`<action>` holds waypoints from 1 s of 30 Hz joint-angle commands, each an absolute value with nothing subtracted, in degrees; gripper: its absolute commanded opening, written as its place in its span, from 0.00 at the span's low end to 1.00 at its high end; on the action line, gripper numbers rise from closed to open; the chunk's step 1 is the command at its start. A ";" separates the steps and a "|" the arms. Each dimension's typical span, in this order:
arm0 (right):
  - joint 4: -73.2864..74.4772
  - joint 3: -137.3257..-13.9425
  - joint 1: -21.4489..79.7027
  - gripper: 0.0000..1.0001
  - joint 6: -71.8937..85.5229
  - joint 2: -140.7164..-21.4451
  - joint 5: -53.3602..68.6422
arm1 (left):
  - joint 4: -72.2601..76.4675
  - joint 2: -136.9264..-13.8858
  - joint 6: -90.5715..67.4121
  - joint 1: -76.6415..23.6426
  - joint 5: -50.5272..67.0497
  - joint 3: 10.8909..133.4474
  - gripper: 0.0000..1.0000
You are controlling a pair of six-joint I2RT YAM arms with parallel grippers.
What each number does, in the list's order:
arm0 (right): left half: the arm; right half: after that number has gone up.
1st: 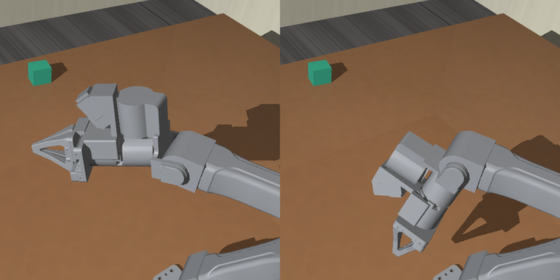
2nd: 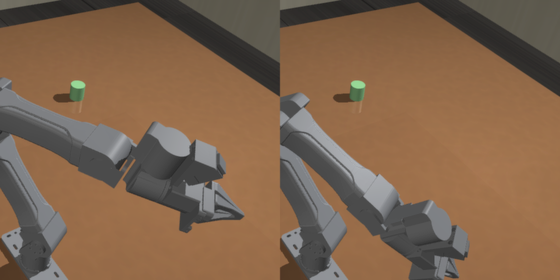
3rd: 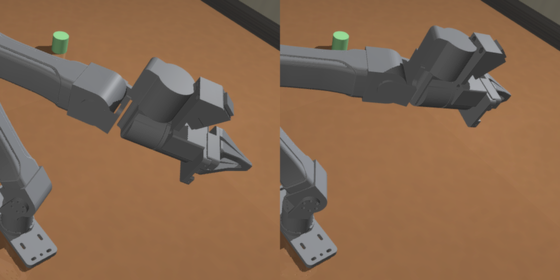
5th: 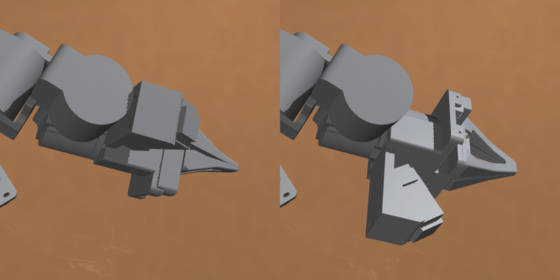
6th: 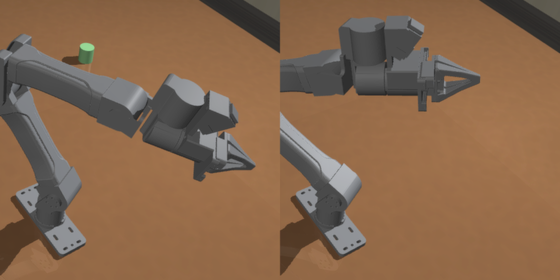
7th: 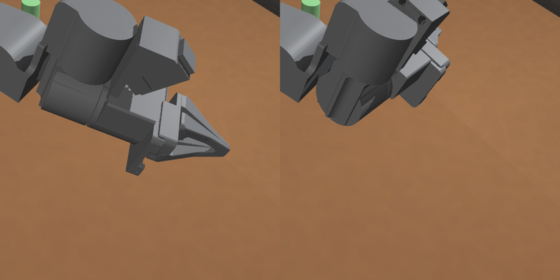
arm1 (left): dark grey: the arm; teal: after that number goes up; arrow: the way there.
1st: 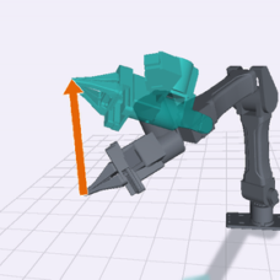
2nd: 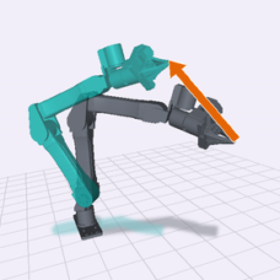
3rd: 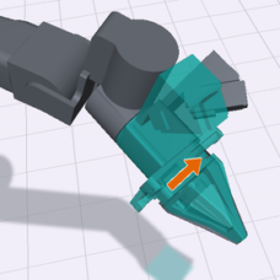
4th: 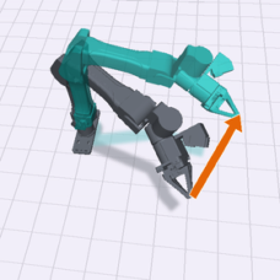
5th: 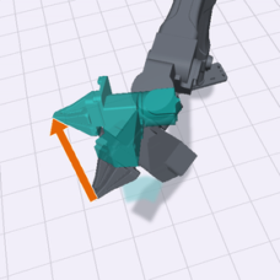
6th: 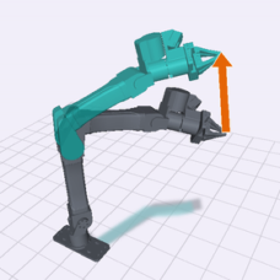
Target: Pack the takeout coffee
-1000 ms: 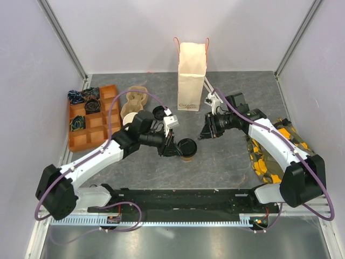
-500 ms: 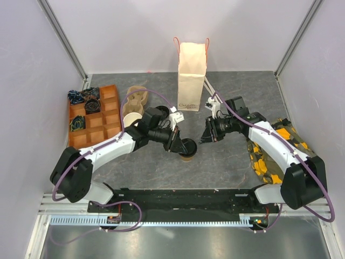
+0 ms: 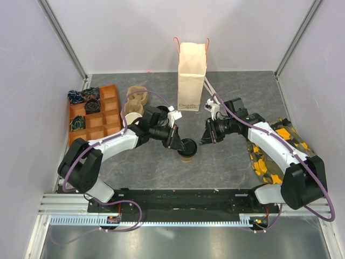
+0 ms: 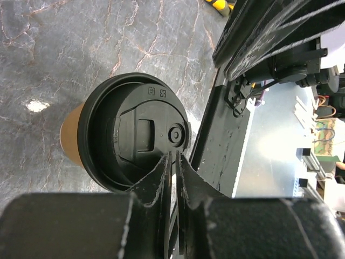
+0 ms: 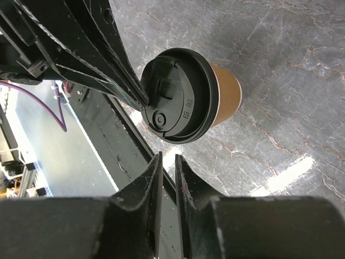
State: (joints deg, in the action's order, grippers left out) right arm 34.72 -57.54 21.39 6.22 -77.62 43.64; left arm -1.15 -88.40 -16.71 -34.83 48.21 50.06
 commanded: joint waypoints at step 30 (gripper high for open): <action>36.65 -65.39 34.80 0.30 0.62 -80.85 22.24 | -1.93 -92.55 -19.42 -33.40 48.96 52.21 0.09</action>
State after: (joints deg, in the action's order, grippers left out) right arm 37.76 -65.34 33.65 1.26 -79.42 23.42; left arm -0.60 -91.13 -19.07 -33.65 50.28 51.05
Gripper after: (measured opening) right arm 0.296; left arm 0.089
